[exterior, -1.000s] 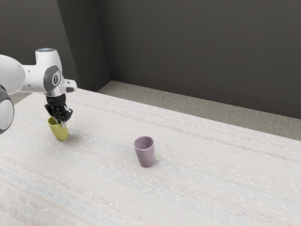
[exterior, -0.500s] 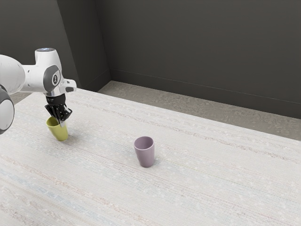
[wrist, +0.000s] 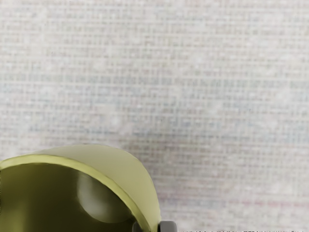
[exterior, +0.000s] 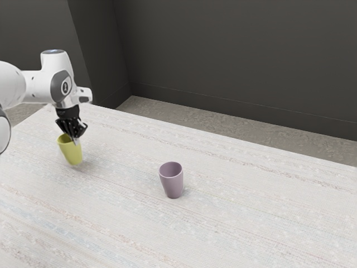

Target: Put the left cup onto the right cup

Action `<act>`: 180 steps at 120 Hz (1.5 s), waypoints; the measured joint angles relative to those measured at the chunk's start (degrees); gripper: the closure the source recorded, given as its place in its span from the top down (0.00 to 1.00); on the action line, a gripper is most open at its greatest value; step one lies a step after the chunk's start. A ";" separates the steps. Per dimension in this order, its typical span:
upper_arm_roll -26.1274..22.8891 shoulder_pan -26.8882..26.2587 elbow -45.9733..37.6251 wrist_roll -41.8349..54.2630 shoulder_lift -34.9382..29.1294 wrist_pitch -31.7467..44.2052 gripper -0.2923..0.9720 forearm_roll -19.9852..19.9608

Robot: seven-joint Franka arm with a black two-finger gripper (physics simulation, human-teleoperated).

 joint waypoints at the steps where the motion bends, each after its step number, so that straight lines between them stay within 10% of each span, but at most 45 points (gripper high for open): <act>1: 0.01 -0.13 -0.03 -0.02 -0.13 -0.07 0.15 0.04; 124: -0.10 -20.16 -0.13 -5.91 -11.10 -8.19 0.15 6.47; 180: -7.87 -22.02 0.72 -10.45 -12.96 -10.59 0.15 9.23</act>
